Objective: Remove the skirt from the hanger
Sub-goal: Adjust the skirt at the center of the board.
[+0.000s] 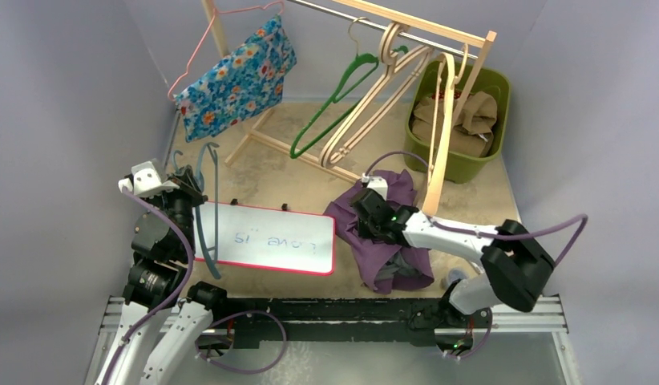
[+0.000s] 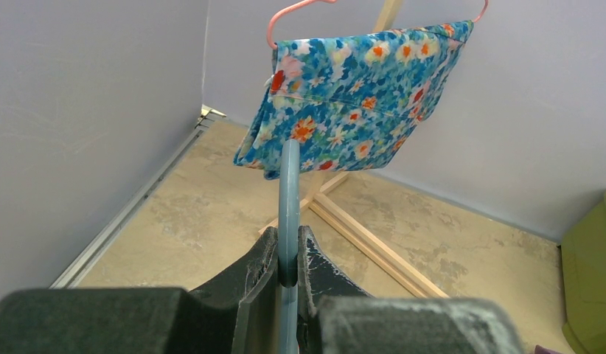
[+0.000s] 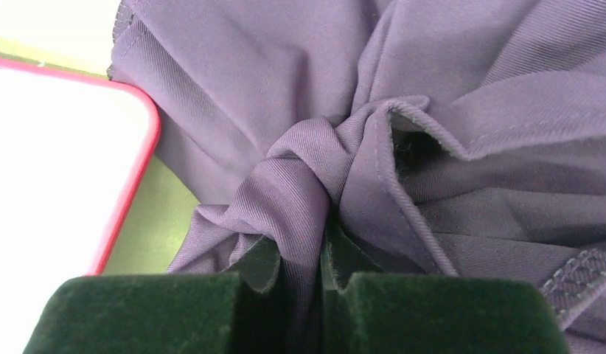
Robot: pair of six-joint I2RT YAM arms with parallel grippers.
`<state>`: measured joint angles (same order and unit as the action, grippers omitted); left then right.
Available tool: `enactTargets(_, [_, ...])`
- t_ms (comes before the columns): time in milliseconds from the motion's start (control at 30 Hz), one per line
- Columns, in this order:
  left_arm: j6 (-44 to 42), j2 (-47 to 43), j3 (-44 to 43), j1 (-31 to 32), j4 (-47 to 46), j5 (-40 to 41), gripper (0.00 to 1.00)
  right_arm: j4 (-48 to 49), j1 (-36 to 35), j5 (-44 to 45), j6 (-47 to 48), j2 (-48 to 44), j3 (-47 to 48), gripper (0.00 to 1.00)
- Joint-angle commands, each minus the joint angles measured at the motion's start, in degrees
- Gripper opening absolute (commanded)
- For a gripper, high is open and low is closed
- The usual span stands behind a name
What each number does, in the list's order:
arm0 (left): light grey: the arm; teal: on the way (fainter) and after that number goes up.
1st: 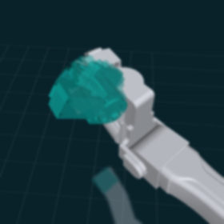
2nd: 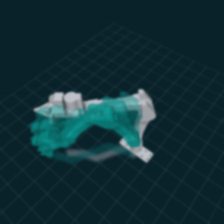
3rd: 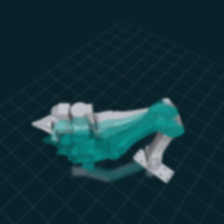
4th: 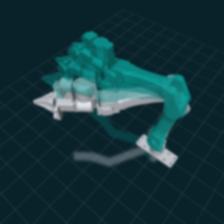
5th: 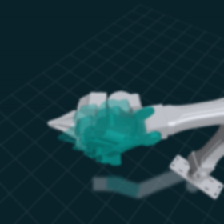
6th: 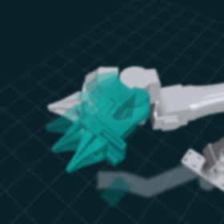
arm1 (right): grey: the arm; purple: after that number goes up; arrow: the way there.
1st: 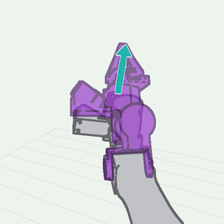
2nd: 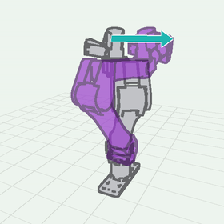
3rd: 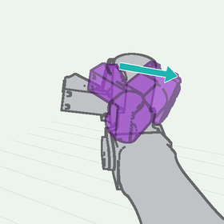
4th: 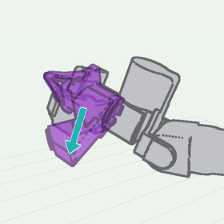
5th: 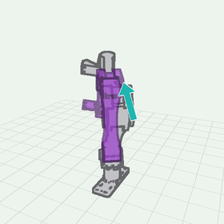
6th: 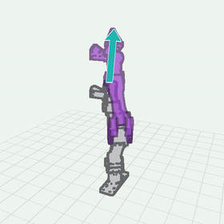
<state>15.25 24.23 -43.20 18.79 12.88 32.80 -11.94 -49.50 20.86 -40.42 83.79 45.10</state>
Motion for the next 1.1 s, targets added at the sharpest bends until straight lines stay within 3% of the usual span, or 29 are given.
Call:
enactTargets(0, [-0.7, -0.6, 0.0, 0.0, -3.0, -0.7, 0.0, -3.2, -0.2, -0.7, -3.8, -5.3, -2.1, 0.0])
enactTargets(233, [-0.7, -0.5, 0.2, -0.1, -3.0, -0.8, 0.0, 0.8, 2.0, -3.4, -6.0, -9.4, -7.0, 0.0])
enactTargets(433, [-0.6, -0.4, 0.2, -0.1, -3.0, -0.9, 0.0, 6.1, 12.1, -9.2, -5.2, -15.4, -12.7, 0.0])
enactTargets(600, [-0.7, -0.5, 0.1, 0.0, -3.0, -0.6, 0.0, 8.4, 12.2, -8.7, -7.1, -26.4, -16.5, 0.0])
enactTargets(700, [-0.6, -0.5, 0.2, 0.0, -3.1, -0.8, 0.0, 10.9, 12.2, -11.3, -3.5, -29.4, -17.6, 0.0])
enactTargets(867, [-0.6, -0.5, 0.2, -0.1, -3.1, -1.0, 0.0, 1.5, 12.2, -8.8, -8.7, -31.5, -15.7, 0.0])
enactTargets(1067, [-0.5, -0.6, 0.1, 0.0, -3.1, -1.1, 0.0, -8.1, 12.3, 1.5, -11.8, -36.8, -11.5, 0.0])
